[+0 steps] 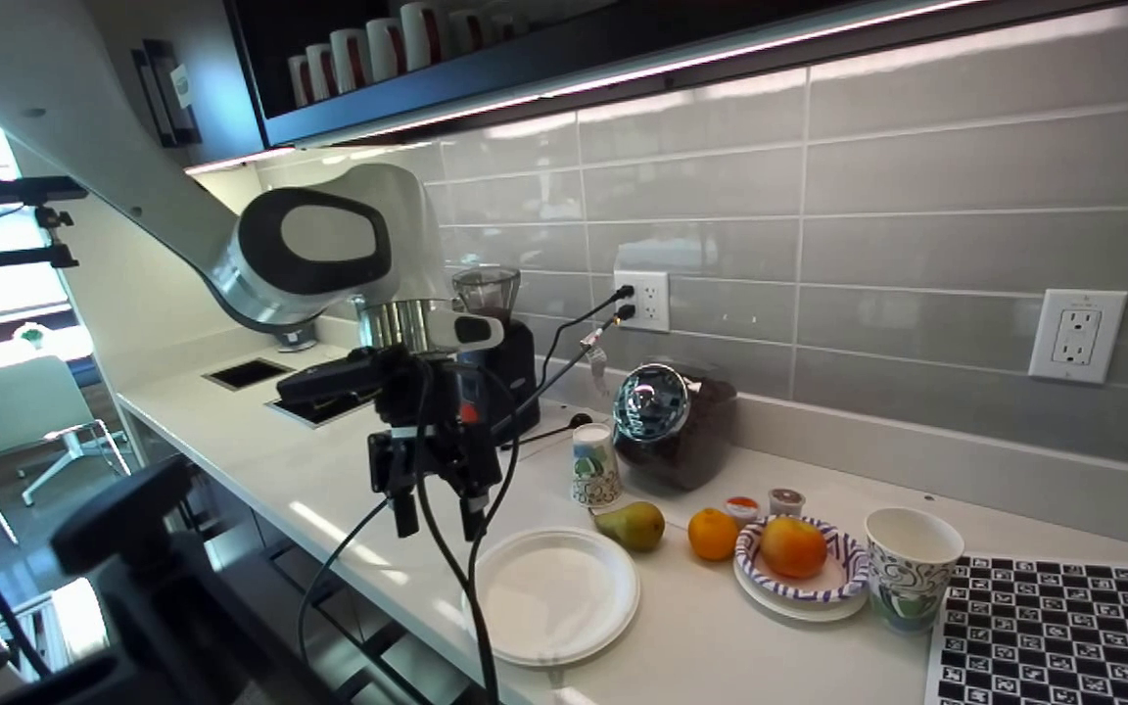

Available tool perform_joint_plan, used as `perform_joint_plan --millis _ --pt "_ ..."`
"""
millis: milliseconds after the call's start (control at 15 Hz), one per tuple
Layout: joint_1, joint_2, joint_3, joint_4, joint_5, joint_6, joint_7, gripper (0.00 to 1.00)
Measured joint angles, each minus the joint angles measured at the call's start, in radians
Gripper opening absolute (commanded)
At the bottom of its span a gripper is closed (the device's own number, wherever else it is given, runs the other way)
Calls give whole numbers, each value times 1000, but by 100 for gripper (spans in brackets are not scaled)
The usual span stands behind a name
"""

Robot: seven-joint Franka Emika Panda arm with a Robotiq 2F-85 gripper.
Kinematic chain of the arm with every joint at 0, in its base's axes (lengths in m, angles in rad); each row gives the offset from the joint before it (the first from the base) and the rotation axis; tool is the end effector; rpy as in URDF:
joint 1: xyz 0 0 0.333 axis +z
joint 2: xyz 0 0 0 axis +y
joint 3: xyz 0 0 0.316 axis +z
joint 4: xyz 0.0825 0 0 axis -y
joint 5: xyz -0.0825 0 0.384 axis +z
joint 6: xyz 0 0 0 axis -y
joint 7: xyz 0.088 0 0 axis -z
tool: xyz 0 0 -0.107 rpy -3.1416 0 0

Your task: Put the plates on the shelf on the counter, then pick up one plate and put it on the shelf

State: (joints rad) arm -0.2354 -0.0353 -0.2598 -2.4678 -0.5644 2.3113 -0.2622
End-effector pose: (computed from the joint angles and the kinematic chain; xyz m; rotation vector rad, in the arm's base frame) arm 0.4005 -0.2278 0.2985 2.7978 0.2509 -0.3545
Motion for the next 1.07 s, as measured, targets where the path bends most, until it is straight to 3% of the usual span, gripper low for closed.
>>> perform_joint_plan --millis 267,533,800,1067 --pt "-46 27 -57 16 206 62 -124 100" --pt "-104 87 -99 36 455 169 -329 100" --pt "-143 183 -82 88 681 186 -517 100" --pt "-188 303 -32 188 802 90 -612 100"
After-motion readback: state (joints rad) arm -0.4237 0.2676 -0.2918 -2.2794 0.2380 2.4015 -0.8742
